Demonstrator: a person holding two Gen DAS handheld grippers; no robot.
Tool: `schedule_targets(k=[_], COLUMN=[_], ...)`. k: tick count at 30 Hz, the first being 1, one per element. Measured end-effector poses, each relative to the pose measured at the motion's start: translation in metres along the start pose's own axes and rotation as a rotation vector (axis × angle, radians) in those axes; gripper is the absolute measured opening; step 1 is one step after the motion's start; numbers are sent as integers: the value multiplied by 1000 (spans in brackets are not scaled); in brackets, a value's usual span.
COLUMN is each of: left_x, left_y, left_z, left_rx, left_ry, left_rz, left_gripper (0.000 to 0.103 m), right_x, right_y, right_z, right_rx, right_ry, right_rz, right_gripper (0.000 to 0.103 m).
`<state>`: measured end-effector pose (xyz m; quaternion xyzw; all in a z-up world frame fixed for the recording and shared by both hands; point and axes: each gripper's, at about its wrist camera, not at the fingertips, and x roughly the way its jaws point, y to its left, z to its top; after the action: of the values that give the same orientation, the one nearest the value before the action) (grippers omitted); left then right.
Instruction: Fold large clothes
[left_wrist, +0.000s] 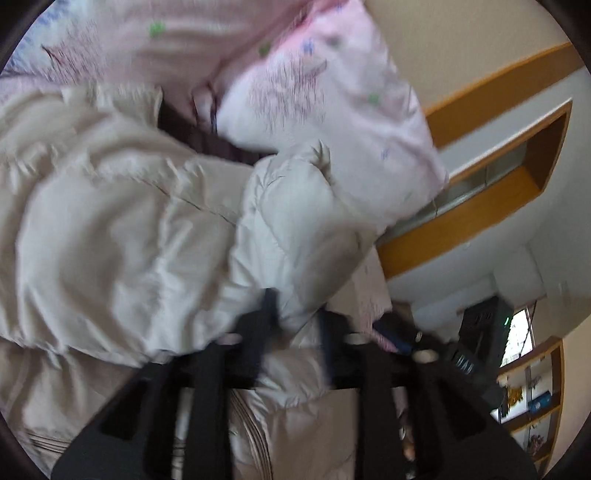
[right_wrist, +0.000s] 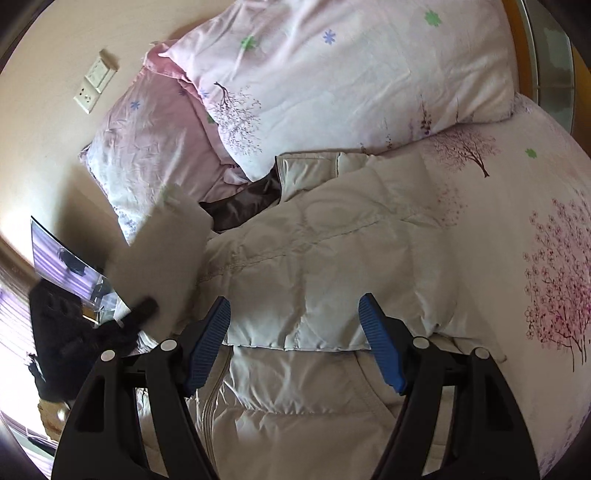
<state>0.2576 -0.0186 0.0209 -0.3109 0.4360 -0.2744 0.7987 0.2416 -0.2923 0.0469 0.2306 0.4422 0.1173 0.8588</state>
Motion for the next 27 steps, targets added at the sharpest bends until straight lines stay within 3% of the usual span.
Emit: schedule_targets(k=[1,2,5,7,9,14,18,21,22,23,27], left_x=[2,0,-20,-35,-61,-132,-181,-213,-222,-226,-237], left_y=[0,-2,-12,-14,-14,11,58,88,99,107,131], left_z=[-3,-4,-8,-12,-20,-39,-51,-57,-58,-58,-61], left_rx=[2,7,67,104,165,269,195,117,90,68,7], left_ry=[15,14,-15,-40,-83,-232,-307,-330,-327,-323,-306], left_rz=[-10,-16,-50,-54,-10,247,413,508,535,545,580], left_gripper=[64,78,89,91,91,91,91,91,91,91,92], right_x=[1,2,6,12,21,52,70,80,80,76,43], right_y=[-1,0,2,5,8,16,19,23,25,29,43], right_z=[1,1,0,-1,-4,-12,-17,-20,-21,-22,-19], right_rx=[7,15,29,43,53,82,102,99,91,72,13], right_ry=[4,11,26,57,93,193,236,249,238,210,69], right_rz=[8,19,56,105,144,190,199,191,192,191,223], right_gripper=[74,74,74,73,67,56,51,32,19,14,11])
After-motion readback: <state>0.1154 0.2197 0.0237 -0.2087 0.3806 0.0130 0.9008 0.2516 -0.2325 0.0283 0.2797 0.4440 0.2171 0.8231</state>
